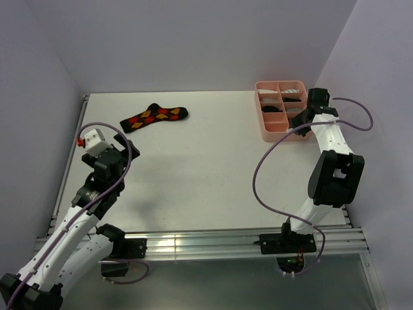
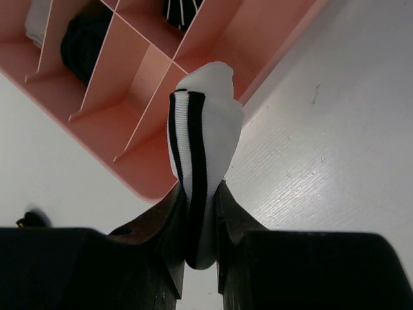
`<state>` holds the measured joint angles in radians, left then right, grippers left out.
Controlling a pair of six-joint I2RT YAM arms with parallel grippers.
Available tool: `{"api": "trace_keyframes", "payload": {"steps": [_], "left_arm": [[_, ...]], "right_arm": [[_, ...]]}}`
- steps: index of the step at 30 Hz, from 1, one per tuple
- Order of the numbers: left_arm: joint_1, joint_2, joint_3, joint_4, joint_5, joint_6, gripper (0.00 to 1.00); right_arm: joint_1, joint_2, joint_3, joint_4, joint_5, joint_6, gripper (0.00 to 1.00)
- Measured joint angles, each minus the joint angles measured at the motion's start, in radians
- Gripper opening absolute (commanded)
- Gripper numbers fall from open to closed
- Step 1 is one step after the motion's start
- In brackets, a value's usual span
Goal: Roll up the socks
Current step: Place the sock in the storage box.
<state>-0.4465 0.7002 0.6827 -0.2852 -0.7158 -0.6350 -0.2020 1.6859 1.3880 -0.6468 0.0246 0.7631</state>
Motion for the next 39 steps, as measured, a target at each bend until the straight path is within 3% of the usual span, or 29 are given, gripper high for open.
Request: {"api": "trace_keyframes", "payload": {"steps": [9,20,39], "left_arm": [[0.000,-0.068,-0.184,0.181,-0.017,0.026,0.99],[0.000,0.123,-0.090,0.213,-0.017,0.076,1.00],[0.000,0.098,-0.087,0.194,0.011,0.098,0.99]], "right_arm": [[-0.020,0.032,0.078,-0.002,-0.012,0.085,0.00],[-0.042,0.094,0.146,-0.028,0.015,0.153,0.00],[-0.047,0.099,0.114,-0.024,0.059,0.202,0.00]]}}
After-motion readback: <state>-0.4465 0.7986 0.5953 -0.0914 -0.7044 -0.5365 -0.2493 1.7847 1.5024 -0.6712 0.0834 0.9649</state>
